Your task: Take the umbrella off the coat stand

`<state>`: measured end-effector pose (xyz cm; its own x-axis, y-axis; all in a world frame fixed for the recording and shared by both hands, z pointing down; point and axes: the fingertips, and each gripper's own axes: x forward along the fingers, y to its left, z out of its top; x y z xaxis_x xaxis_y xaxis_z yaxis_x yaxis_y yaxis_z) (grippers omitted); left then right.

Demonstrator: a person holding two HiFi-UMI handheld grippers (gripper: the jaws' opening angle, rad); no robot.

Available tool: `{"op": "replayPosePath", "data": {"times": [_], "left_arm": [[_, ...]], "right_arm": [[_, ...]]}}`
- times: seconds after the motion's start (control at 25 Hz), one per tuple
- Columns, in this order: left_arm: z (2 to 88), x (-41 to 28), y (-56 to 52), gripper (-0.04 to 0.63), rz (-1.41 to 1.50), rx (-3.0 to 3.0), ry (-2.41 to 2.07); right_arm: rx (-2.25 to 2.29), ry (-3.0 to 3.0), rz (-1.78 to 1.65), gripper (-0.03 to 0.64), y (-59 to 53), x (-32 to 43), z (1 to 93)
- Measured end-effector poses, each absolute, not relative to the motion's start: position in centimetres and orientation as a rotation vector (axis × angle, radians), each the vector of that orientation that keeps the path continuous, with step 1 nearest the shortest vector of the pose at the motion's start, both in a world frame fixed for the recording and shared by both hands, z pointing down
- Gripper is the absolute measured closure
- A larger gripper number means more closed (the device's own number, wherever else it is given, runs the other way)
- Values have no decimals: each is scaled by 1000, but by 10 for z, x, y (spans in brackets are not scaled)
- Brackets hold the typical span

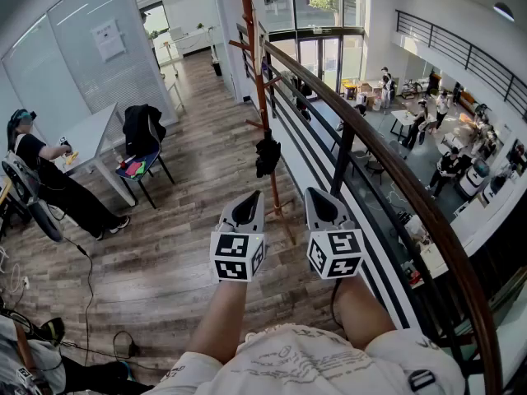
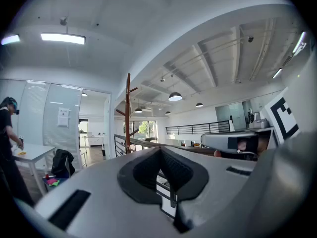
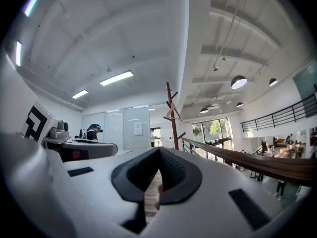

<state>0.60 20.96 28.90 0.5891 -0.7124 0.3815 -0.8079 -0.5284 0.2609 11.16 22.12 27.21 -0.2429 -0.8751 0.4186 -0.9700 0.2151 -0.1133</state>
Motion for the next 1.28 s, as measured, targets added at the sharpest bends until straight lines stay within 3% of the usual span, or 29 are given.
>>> {"op": "replayPosePath", "data": {"times": [0.68,1.28], "left_arm": [[306,54,224,603,344,2345,-1263],[353,56,140,603,344,2339,-1254]], "right_arm": [[1617,-2292,552,624,233,149,283],[1594,-2280,594,624,155,150,335]]}}
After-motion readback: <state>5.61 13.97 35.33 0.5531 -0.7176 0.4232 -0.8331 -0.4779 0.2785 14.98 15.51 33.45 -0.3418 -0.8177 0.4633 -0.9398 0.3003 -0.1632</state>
